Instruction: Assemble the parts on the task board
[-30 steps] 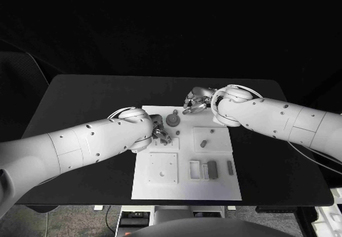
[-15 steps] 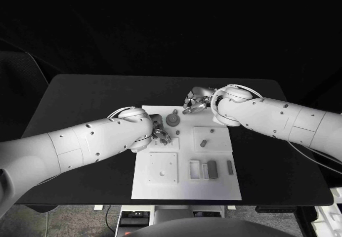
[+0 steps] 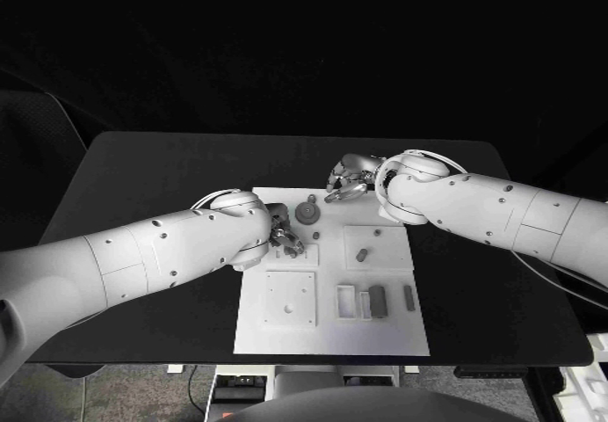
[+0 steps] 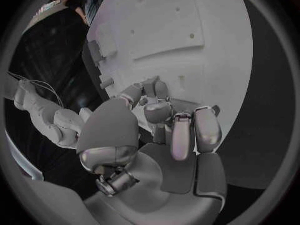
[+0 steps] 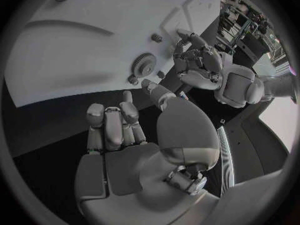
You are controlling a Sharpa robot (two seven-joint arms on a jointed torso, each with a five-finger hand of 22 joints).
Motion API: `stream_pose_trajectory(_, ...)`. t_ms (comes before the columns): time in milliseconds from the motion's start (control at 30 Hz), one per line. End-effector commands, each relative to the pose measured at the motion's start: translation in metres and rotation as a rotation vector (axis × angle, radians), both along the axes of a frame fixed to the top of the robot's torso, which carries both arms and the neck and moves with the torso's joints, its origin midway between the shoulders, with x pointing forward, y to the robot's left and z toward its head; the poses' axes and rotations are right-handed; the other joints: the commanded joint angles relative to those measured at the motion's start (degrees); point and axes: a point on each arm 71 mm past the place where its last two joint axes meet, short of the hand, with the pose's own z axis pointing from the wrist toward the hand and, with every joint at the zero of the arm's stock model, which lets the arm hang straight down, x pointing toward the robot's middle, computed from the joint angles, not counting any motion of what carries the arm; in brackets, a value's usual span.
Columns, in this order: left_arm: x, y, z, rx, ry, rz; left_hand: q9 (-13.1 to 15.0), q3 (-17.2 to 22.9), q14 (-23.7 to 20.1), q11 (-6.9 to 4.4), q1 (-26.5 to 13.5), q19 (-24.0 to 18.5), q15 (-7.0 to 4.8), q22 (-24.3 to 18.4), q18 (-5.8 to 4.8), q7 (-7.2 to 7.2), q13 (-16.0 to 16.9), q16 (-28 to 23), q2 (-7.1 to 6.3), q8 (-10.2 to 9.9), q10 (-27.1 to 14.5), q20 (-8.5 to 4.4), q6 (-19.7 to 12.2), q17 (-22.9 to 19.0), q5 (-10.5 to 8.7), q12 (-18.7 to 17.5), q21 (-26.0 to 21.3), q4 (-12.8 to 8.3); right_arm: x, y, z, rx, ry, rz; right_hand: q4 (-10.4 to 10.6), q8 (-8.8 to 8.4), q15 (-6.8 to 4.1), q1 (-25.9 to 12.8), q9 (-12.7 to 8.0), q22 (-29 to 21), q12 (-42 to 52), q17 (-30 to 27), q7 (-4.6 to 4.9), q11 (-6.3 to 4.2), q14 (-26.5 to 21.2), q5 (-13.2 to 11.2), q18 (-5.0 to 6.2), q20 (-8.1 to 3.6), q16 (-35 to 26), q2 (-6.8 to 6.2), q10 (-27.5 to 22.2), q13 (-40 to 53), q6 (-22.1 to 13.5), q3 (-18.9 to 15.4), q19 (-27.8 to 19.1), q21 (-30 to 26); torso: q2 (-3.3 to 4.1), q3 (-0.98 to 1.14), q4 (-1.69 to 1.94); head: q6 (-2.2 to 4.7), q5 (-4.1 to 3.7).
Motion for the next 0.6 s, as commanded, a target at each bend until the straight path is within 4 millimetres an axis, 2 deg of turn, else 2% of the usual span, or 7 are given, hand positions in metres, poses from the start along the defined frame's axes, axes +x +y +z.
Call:
stream_pose_trajectory(33,-0.0015,0.0024,-0.0042,0.03,0.022,-0.006,0.0,2.8,7.3,-1.84,4.5,0.2,-0.29,0.0,4.33,-1.56,-0.1,0.1,4.0,0.4,4.3,-0.13,7.3,0.1,0.26,0.3,7.1,-2.6,-0.0004,0.0003,-0.0008,-0.01,0.006,0.009,0.1,-0.04,-0.38,-0.6,-0.1,-0.1,0.4,0.0,0.74,-0.2,-0.1,0.2,0.97,-0.09,0.2,0.05,0.3,-0.1,0.2,0.3,-0.2,0.4,0.0,-0.01,-0.02,0.07,0.04)
stream_pose_trajectory(600,-0.0015,0.0023,-0.0042,0.028,0.022,-0.006,0.0,2.8,7.3,-1.83,4.4,0.2,-0.28,0.0,4.33,-1.55,-0.1,0.1,3.82,0.4,4.3,-0.11,7.3,0.1,0.48,0.3,7.2,-2.6,-0.0004,0.0007,-0.0008,-0.01,0.005,0.01,0.1,-0.03,-0.38,-0.7,-0.1,-0.1,0.4,-0.1,0.74,-0.2,-0.2,0.2,0.97,-0.09,0.2,0.04,0.3,-0.1,0.2,0.3,-0.2,0.4,0.02,-0.01,-0.02,0.05,0.01)
